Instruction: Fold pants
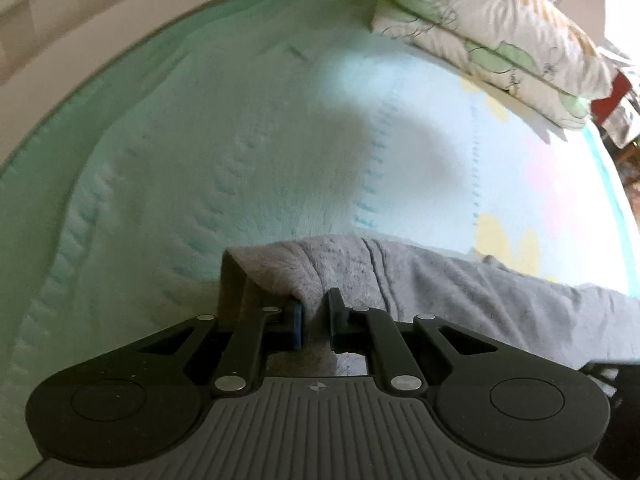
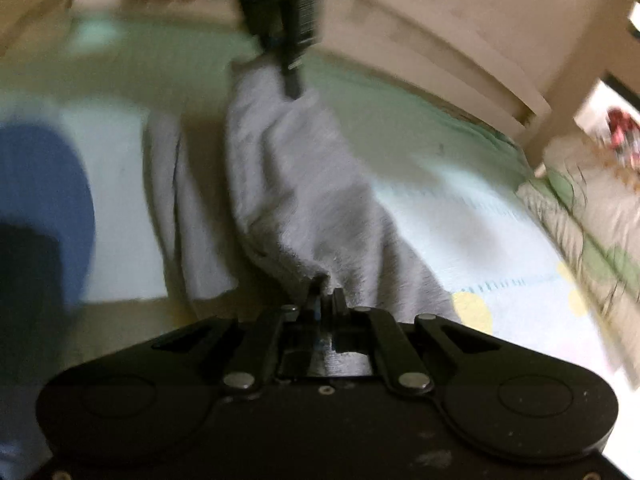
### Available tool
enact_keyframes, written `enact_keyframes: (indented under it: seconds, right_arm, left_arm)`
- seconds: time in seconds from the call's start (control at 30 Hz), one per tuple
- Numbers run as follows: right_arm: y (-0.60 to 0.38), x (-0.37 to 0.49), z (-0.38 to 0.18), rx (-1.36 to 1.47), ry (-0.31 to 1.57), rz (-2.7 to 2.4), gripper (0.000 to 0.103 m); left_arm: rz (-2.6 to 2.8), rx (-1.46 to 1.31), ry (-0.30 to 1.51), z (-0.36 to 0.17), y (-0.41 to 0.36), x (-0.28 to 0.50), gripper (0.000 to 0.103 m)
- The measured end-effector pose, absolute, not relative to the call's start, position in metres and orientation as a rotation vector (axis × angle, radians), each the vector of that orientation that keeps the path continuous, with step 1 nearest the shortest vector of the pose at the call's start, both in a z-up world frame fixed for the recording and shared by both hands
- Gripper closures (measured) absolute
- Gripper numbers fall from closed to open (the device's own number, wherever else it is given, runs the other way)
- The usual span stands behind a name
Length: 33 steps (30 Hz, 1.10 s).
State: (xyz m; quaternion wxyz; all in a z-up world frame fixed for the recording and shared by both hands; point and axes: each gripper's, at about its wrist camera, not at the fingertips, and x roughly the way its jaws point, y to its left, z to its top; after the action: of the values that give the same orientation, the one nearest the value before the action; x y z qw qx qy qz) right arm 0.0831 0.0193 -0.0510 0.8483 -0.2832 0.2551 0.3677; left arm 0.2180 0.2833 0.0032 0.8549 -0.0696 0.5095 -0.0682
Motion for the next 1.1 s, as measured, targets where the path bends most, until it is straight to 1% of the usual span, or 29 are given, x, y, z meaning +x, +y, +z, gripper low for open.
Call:
enact_keyframes:
  seconds: [0.1, 0.17, 0.27, 0.33, 0.4, 0.47, 0.5, 0.53, 0.57, 0.6, 0.67, 0.77, 0.83, 0.87, 0.9, 1.0, 1.1]
  right_arm:
    - [-0.001, 0.087, -0.024, -0.435, 0.578, 0.847, 0.098]
    - [-0.008, 0.085, -0.022, -0.389, 0.620, 0.883, 0.098]
    - [-0.002, 0.080, -0.048, -0.434, 0.684, 0.902, 0.097]
    - [0.006, 0.079, -0.072, -0.477, 0.736, 0.898, 0.094]
    - [0.010, 0.079, -0.087, -0.472, 0.778, 0.891, 0.090]
    - [0.005, 0.078, -0.081, -0.432, 0.774, 0.886, 0.089]
    - [-0.001, 0.079, -0.074, -0.398, 0.774, 0.890, 0.081]
    - [-0.009, 0.082, -0.064, -0.350, 0.772, 0.892, 0.076]
    - [-0.018, 0.083, -0.054, -0.305, 0.764, 0.884, 0.066]
    - [-0.027, 0.086, -0.045, -0.268, 0.756, 0.868, 0.062]
    - [-0.045, 0.092, -0.037, -0.200, 0.749, 0.815, 0.062]
    - [-0.067, 0.107, -0.045, -0.142, 0.777, 0.710, 0.063]
    - [-0.076, 0.114, -0.061, -0.150, 0.829, 0.645, 0.072]
    - [-0.079, 0.115, -0.068, -0.155, 0.849, 0.633, 0.079]
    - [-0.080, 0.113, -0.076, -0.168, 0.880, 0.626, 0.081]
    - [-0.076, 0.107, -0.099, -0.220, 0.972, 0.621, 0.082]
    - [-0.076, 0.099, -0.099, -0.235, 0.962, 0.632, 0.082]
  left_arm:
    - [-0.154, -0.131, 1.072, 0.012, 0.287, 0.199, 0.092]
    - [-0.150, -0.119, 1.099, 0.002, 0.290, 0.187, 0.092]
    - [-0.115, -0.118, 1.175, -0.034, 0.292, 0.180, 0.091]
    - [-0.072, -0.126, 1.195, -0.060, 0.294, 0.179, 0.089]
    - [-0.047, -0.132, 1.202, -0.072, 0.295, 0.178, 0.082]
    - [-0.036, -0.127, 1.189, -0.071, 0.296, 0.174, 0.079]
    - [-0.029, -0.109, 1.188, -0.068, 0.296, 0.172, 0.076]
    - [-0.016, -0.086, 1.182, -0.063, 0.294, 0.170, 0.075]
    - [0.006, -0.050, 1.166, -0.057, 0.291, 0.166, 0.075]
    - [0.031, -0.003, 1.139, -0.049, 0.285, 0.163, 0.075]
    - [0.048, 0.061, 1.057, -0.030, 0.270, 0.158, 0.075]
    - [-0.030, -0.004, 0.984, -0.012, 0.242, 0.159, 0.074]
    - [-0.107, -0.045, 0.970, -0.011, 0.217, 0.166, 0.073]
    - [-0.144, -0.052, 0.971, -0.014, 0.203, 0.170, 0.073]
    - [-0.174, -0.052, 0.977, -0.018, 0.188, 0.175, 0.073]
    - [-0.268, -0.040, 1.024, -0.036, 0.155, 0.178, 0.073]
    - [-0.352, -0.008, 1.094, -0.058, 0.131, 0.179, 0.073]
